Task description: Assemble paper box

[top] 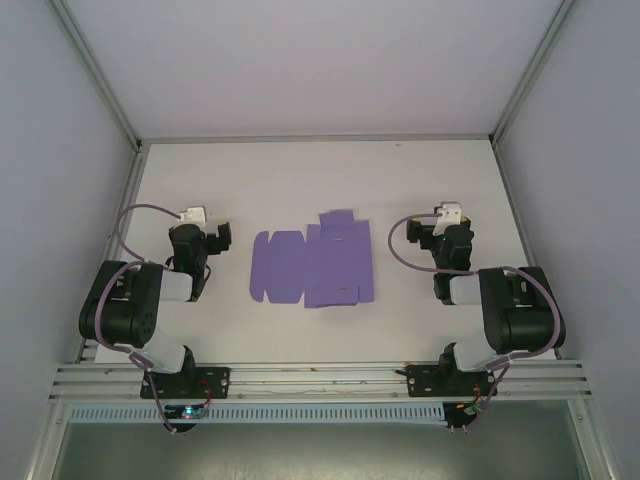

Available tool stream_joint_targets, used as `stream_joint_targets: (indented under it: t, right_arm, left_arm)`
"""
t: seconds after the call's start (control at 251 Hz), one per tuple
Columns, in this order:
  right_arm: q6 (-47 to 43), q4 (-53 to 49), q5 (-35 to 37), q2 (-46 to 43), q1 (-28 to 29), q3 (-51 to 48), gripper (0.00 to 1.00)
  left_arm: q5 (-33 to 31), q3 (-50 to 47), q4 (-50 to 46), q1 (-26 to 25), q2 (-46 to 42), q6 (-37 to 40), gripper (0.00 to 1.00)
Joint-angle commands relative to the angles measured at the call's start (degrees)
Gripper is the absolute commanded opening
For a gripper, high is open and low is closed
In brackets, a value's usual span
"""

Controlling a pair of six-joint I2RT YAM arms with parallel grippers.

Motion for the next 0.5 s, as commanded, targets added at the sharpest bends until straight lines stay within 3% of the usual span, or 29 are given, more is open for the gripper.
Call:
stream_joint_targets:
  t: [0.0, 0.499]
  right_arm:
    - [0.48, 1.03, 0.05, -0.52, 0.17, 0.39, 0.99]
    - [0.48, 1.03, 0.02, -0.48, 0.19, 0.4, 0.99]
  left_arm:
    - [0.07, 0.3, 0.86, 0.73, -0.92, 0.65, 1.0]
    - [0.1, 0.31, 0.77, 0.74, -0.94, 0.58, 1.0]
